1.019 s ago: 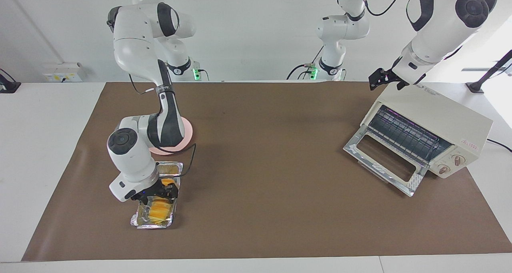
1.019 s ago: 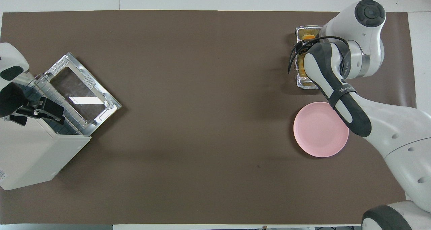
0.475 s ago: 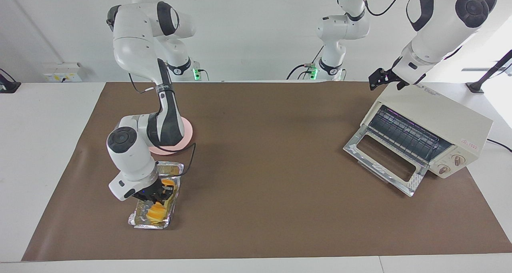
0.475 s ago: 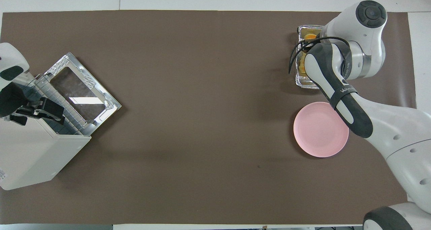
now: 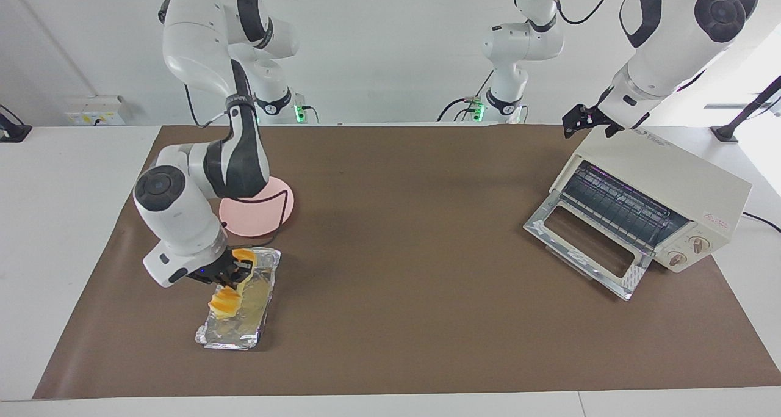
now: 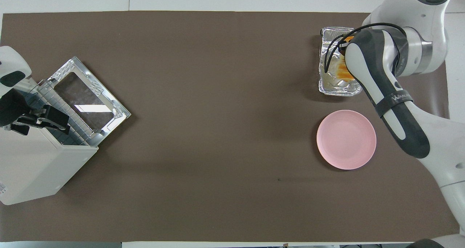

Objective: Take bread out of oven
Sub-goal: 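Lift the pastries out and move them over the pink plate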

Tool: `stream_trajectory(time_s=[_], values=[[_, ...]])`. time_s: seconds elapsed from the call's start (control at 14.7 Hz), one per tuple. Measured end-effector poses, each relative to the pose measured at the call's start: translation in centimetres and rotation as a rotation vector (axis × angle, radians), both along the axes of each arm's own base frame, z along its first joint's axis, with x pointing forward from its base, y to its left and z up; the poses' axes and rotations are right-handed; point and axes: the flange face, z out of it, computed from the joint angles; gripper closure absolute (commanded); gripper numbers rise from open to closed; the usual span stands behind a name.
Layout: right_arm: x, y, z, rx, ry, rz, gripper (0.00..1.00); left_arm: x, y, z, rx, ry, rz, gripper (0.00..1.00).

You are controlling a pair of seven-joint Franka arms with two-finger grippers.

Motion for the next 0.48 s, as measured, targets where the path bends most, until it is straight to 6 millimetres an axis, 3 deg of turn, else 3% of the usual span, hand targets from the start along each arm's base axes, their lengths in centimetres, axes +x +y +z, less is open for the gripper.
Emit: stream_trajectory(time_s=[0.2,0.34,0.48], values=[[-5.5,0.5,5.2,0.039,0.03,-0.008,1.0,0.0,0.0,0.0,0.0,0.0,0.0,0.0],[-10.0,0.5,5.9,0.045,0.025,-0.009,1.0,0.0,0.0,0.0,0.0,0.0,0.0,0.0],[-14.6,0.4,4.9,0.042,0.001,-0.008,1.0,0.0,0.0,0.0,0.0,0.0,0.0,0.0]])
